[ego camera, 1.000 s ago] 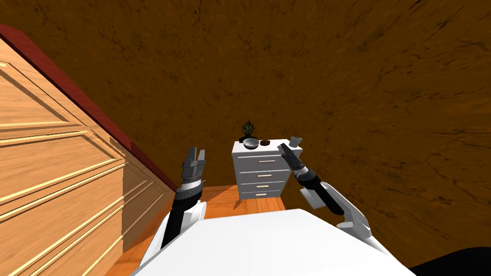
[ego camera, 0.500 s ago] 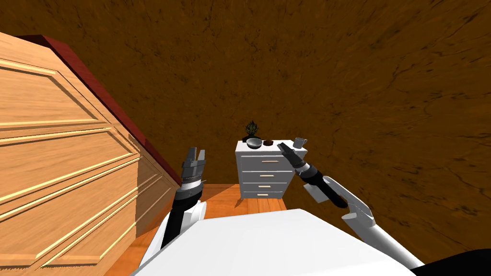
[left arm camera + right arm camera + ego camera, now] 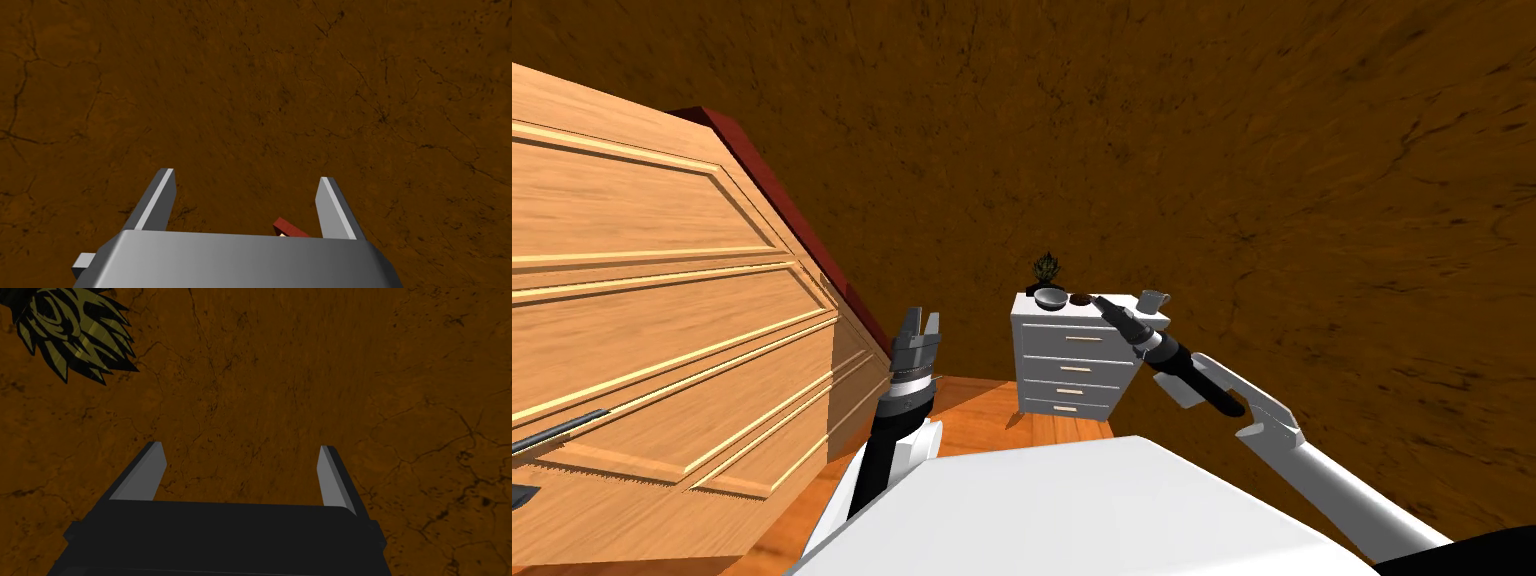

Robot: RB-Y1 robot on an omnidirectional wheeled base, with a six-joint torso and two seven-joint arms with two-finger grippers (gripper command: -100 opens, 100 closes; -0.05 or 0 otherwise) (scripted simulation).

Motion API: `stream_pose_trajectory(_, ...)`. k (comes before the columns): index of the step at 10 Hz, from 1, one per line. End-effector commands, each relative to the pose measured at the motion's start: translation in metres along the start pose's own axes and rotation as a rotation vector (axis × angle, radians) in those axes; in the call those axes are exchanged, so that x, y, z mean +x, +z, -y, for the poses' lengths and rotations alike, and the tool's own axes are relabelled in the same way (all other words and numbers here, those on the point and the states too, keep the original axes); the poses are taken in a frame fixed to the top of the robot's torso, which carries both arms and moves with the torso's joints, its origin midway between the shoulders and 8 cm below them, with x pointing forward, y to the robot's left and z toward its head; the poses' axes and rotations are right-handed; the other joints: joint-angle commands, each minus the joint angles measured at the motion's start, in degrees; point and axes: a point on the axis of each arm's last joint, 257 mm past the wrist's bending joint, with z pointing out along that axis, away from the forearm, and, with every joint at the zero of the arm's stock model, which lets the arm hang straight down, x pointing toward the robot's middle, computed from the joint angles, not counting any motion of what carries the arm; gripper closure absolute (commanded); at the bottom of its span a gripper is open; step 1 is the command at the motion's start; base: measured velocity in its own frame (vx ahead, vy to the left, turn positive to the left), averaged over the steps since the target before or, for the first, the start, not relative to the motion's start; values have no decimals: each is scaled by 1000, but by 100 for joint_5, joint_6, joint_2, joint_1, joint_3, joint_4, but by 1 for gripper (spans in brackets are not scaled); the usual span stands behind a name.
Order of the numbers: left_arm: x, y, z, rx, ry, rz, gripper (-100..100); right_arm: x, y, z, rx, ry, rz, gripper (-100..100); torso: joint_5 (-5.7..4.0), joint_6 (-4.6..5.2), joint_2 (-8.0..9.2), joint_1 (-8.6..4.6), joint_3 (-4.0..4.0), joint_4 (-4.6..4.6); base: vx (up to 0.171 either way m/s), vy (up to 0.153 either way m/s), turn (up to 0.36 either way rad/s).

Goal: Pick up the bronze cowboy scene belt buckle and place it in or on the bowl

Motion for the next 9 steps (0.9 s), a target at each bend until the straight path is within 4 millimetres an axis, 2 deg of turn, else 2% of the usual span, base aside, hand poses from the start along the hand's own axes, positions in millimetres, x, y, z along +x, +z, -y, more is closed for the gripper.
stream_pose_trajectory(1,0,0,0,0,0,0,0,0,2,-1,-13,-22,-44,-100,0,0,0,0,0,0,-8,-10,103)
stream_pose_trajectory(9,0,0,0,0,0,0,0,-4,4,3,-48,-128,-245,-100,-1,1,-6,-1,-4,-2,0,-11,109)
